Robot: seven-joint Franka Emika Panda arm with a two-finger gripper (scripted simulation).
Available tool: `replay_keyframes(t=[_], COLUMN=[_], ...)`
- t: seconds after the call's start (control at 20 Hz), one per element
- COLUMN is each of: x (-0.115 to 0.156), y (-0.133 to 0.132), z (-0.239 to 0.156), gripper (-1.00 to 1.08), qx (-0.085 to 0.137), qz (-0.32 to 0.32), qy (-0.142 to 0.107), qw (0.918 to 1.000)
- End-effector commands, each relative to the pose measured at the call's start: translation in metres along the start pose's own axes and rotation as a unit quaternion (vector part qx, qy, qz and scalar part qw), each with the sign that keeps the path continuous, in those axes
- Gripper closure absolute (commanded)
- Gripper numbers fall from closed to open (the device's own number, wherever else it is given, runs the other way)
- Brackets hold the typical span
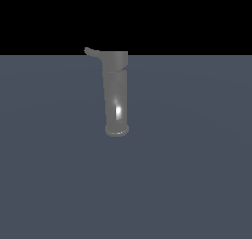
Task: Turn on the faucet by rotating a designated handle.
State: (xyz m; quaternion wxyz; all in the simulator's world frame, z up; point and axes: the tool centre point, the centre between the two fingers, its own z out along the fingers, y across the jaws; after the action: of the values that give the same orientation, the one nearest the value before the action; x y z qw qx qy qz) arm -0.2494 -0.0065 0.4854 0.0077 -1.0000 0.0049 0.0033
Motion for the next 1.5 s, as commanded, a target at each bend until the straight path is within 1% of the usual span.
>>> replay_keyframes(t=[0.0, 0.4, 0.85, 1.15, 1.45], x=[0.0, 0.004, 0.018, 0.037, 0.059], y=[0.0, -0.007, -0.033, -0.057, -0.079], z=[0.0, 0.004, 0.02, 0.036, 0.052], gripper=[1.08, 1.08, 1.08, 1.08, 1.08], qx=[0.0, 0.0, 0.0, 0.001, 0.001], qz=[0.0, 0.017, 0.075, 0.135, 0.197], qy=[0.0, 0.0, 0.0, 0.001, 0.001], qw=[1.0, 0.9999, 0.9972, 0.9908, 0.9803])
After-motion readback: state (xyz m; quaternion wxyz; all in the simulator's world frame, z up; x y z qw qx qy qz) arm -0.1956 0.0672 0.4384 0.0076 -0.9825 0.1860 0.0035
